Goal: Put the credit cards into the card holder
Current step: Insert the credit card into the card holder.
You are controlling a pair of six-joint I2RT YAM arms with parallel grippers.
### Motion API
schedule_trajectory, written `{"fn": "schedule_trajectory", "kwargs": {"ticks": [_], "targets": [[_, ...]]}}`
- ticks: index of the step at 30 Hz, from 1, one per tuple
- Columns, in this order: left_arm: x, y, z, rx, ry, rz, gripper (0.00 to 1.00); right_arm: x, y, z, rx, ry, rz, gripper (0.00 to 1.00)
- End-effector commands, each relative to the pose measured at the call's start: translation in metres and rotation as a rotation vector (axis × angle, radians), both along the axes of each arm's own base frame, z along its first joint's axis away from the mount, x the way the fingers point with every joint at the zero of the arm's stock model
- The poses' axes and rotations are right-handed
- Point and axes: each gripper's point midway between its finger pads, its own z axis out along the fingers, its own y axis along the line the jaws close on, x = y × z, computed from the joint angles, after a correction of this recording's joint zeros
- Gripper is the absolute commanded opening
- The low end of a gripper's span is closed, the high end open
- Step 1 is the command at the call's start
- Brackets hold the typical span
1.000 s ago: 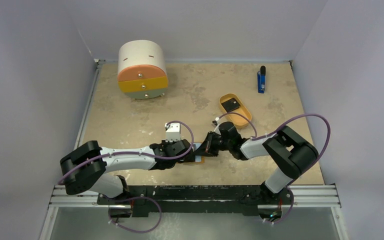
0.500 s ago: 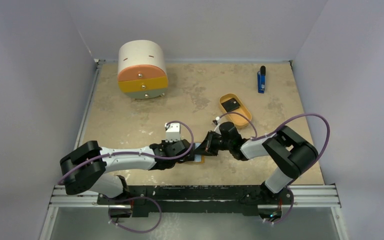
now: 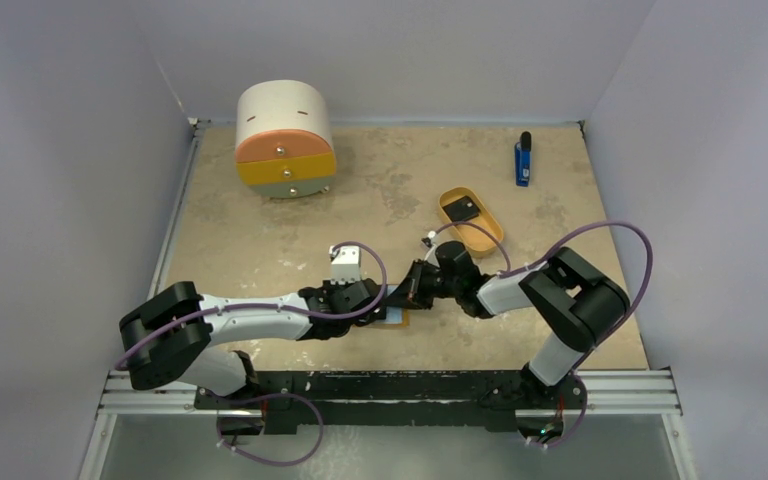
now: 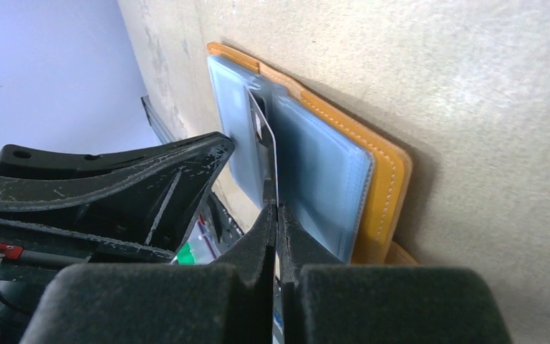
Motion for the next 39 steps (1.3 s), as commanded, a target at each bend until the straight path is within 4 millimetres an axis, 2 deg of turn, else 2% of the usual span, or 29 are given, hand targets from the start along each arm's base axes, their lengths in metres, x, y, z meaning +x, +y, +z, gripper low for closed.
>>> {"fn": "schedule_trajectory", "kwargs": {"ticks": [1,9,13,16,20,24,28,34,39], "targets": [[-0.011,0.01,-0.01,0.033,0.059,-0.005,0.0,0.009,0.013,0.017,0.044,-0.064,0.048,0.0],[-0.01,0.006,-0.001,0.009,0.051,-0.012,0.0,0.006,0.021,0.016,0.05,-0.05,0.087,0.0],[-0.008,0.004,0.018,-0.029,0.025,-0.008,0.07,0.006,0.021,0.015,0.045,-0.048,0.084,0.0],[-0.006,0.008,0.033,-0.047,-0.004,0.008,0.11,0.006,0.021,0.015,0.038,-0.047,0.087,0.0],[-0.003,0.023,0.043,-0.042,-0.032,0.057,0.11,0.007,0.021,0.014,0.023,-0.047,0.096,0.0],[0.001,0.044,0.033,-0.011,-0.023,0.11,0.07,0.008,0.021,0.013,-0.001,-0.055,0.112,0.0],[0.003,0.061,0.016,0.02,0.008,0.146,0.02,0.005,0.02,0.012,-0.011,-0.05,0.127,0.0],[-0.002,0.063,-0.009,0.048,0.061,0.147,0.0,0.004,0.02,0.008,-0.023,-0.036,0.136,0.0],[-0.006,0.056,-0.022,0.032,0.099,0.125,0.0,0.003,0.023,0.008,-0.026,-0.037,0.15,0.0]]}}
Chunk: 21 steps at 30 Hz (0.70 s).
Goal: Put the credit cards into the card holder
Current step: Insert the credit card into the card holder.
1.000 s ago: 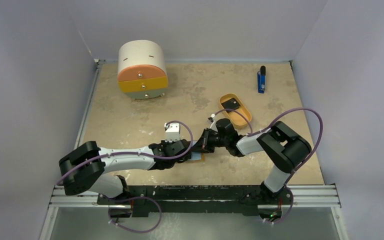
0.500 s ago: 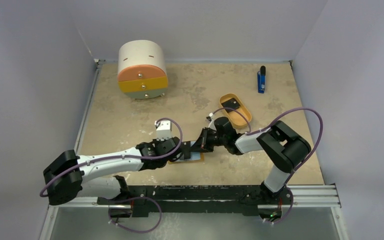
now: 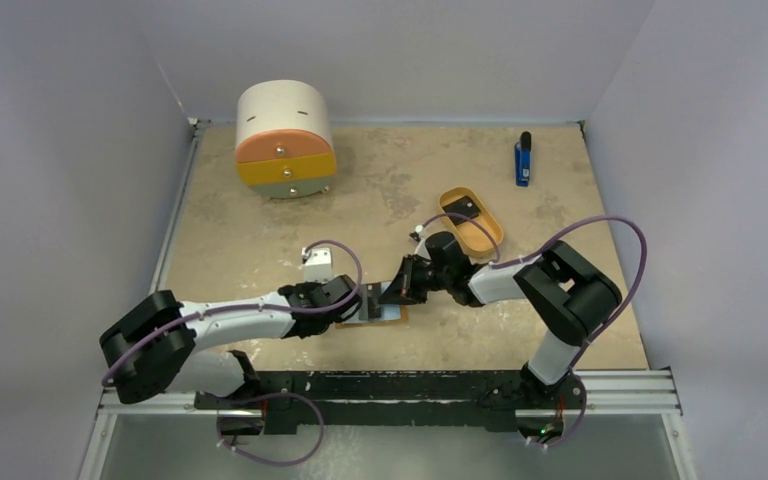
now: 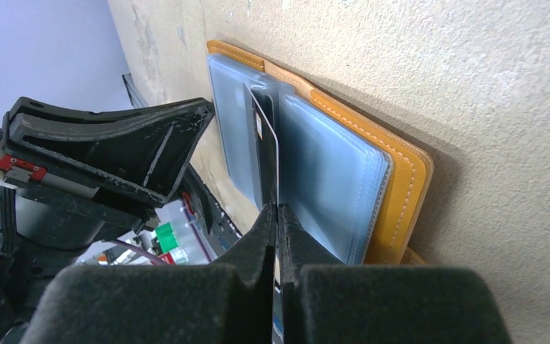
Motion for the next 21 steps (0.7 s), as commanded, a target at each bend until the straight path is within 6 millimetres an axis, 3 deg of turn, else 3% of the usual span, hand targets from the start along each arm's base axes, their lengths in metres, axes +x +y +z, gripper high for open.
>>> {"fn": "schedule_trajectory", "kwargs": {"ticks": [1,9,21], "targets": [[0.002,-0.015,-0.006,-0.072,0.009,-0.009,0.0,-0.001,0.008,0.005,0.003,-0.018,0.046,0.0],[0.004,-0.03,-0.007,-0.113,0.016,-0.037,0.0,0.0,0.016,0.006,0.004,-0.023,0.07,0.02],[0.003,-0.035,-0.013,-0.129,0.031,-0.048,0.0,0.002,0.028,0.006,0.013,-0.02,0.088,0.02]]}}
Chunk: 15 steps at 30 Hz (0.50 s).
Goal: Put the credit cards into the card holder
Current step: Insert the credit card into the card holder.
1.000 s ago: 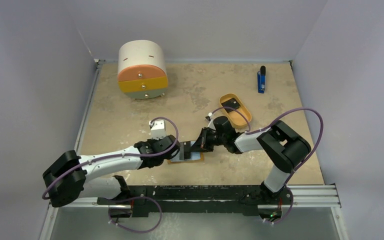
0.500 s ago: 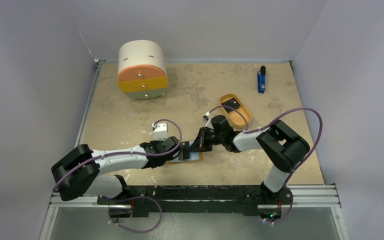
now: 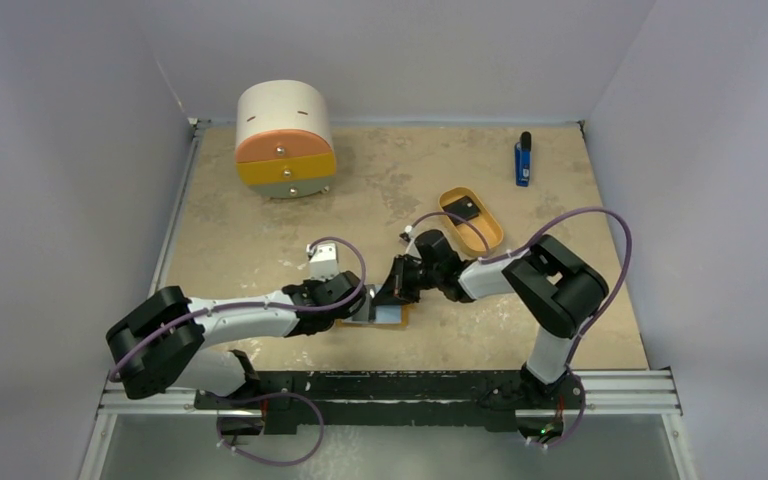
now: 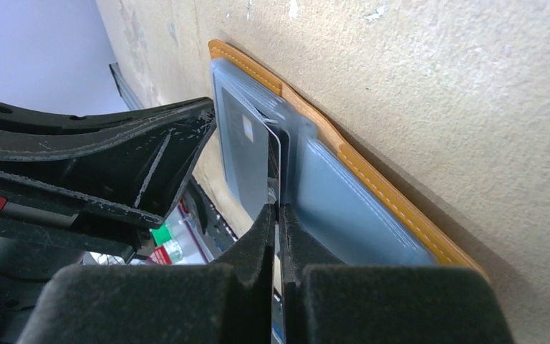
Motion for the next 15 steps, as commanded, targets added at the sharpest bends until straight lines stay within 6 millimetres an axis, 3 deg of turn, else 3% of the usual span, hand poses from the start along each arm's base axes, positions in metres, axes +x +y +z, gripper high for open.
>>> {"fn": "schedule_trajectory", "kwargs": {"ticks": [1,3,10,15], "targets": [[-0.011,-0.008,-0.013,-0.03,0.071,-0.036,0.0,0.003,0.016,0.014,0.039,-0.034,0.043,0.02],[-0.011,-0.009,-0.013,-0.033,0.071,-0.035,0.0,0.003,0.019,0.017,0.043,-0.035,0.047,0.04],[-0.012,-0.008,-0.012,-0.049,0.07,-0.031,0.0,0.001,0.016,0.025,0.059,-0.03,0.013,0.25],[-0.014,-0.011,-0.012,-0.068,0.073,-0.035,0.0,-0.002,0.017,0.025,0.082,-0.016,0.011,0.29]]}}
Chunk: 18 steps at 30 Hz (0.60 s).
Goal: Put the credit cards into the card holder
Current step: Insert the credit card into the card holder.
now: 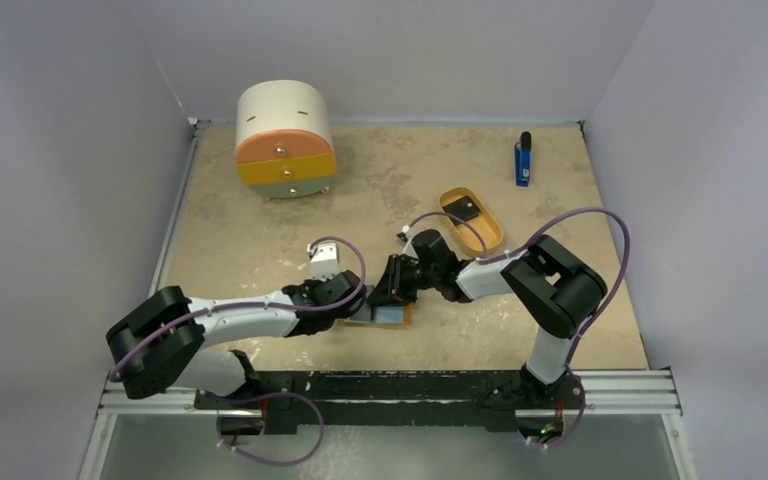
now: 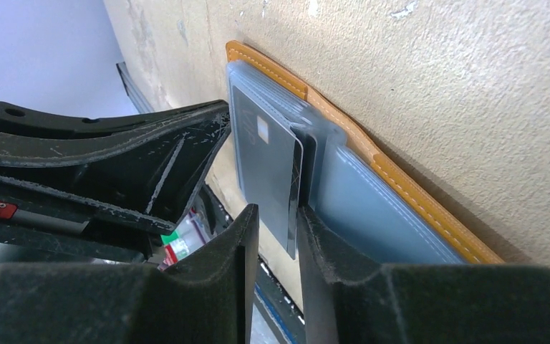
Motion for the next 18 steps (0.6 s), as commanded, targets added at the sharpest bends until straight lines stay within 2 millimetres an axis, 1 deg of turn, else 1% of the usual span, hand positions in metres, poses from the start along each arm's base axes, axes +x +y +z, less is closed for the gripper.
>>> {"fn": "schedule_trajectory", "kwargs": {"ticks": [1,11,15,18], "targets": [[-0.015,-0.006,-0.012,-0.049,0.074,-0.031,0.0,-0.001,0.009,0.021,0.074,-0.027,0.009,0.29],[-0.016,-0.019,-0.009,-0.118,0.078,-0.049,0.0,-0.001,0.022,0.03,0.093,-0.037,0.043,0.3],[-0.015,-0.015,-0.005,-0.107,0.064,-0.039,0.0,-0.002,0.017,0.033,0.057,-0.058,0.038,0.3],[-0.013,-0.006,0.002,-0.081,0.042,-0.023,0.0,0.001,0.004,0.041,-0.028,-0.111,0.026,0.35]]}}
